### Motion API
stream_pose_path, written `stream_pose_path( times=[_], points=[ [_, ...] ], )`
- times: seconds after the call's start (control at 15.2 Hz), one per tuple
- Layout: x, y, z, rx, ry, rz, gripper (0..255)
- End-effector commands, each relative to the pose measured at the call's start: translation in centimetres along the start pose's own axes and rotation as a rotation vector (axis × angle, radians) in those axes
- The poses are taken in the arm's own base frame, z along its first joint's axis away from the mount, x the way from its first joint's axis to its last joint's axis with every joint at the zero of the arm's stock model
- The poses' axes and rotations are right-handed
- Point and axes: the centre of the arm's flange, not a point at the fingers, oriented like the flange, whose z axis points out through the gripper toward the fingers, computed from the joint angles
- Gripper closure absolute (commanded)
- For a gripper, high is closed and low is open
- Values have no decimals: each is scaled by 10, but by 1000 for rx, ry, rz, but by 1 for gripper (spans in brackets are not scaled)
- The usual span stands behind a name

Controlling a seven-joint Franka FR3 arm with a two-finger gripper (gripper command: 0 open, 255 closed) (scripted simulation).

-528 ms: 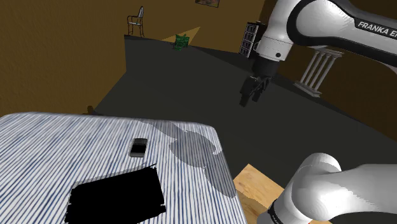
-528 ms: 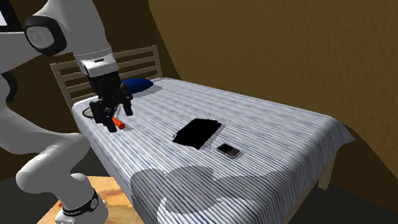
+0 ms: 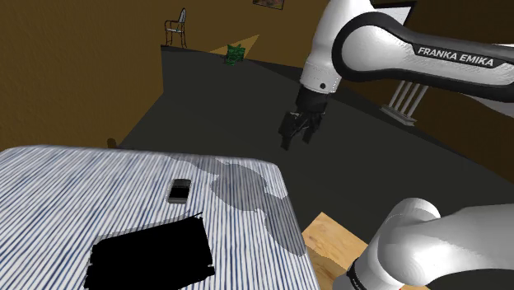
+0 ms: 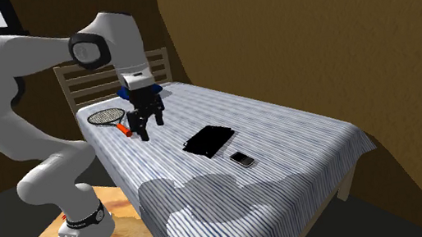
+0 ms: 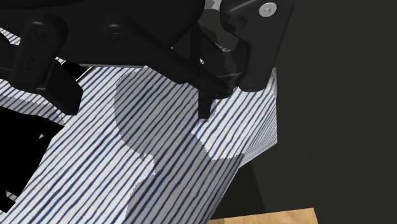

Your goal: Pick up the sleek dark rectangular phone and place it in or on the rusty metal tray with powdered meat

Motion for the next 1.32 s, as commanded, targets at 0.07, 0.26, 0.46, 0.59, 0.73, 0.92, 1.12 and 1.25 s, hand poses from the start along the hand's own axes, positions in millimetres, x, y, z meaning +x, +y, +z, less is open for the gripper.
stream_pose_path(
  times=[0.07,0.26,0.46,0.59,0.73,0.92,1.12,1.25],
  points=[
    [17,-28,21,-9,0,44,0],
    [35,-57,43,-19,-1,85,0],
    [55,-85,66,-29,-3,126,0],
    [69,-103,81,-36,-3,154,0],
    [83,-120,97,-43,-4,181,0],
    [105,-145,120,-53,-6,222,0],
    [128,-169,143,-63,-7,264,0],
    [144,-185,159,-69,-8,291,0]
  ],
)
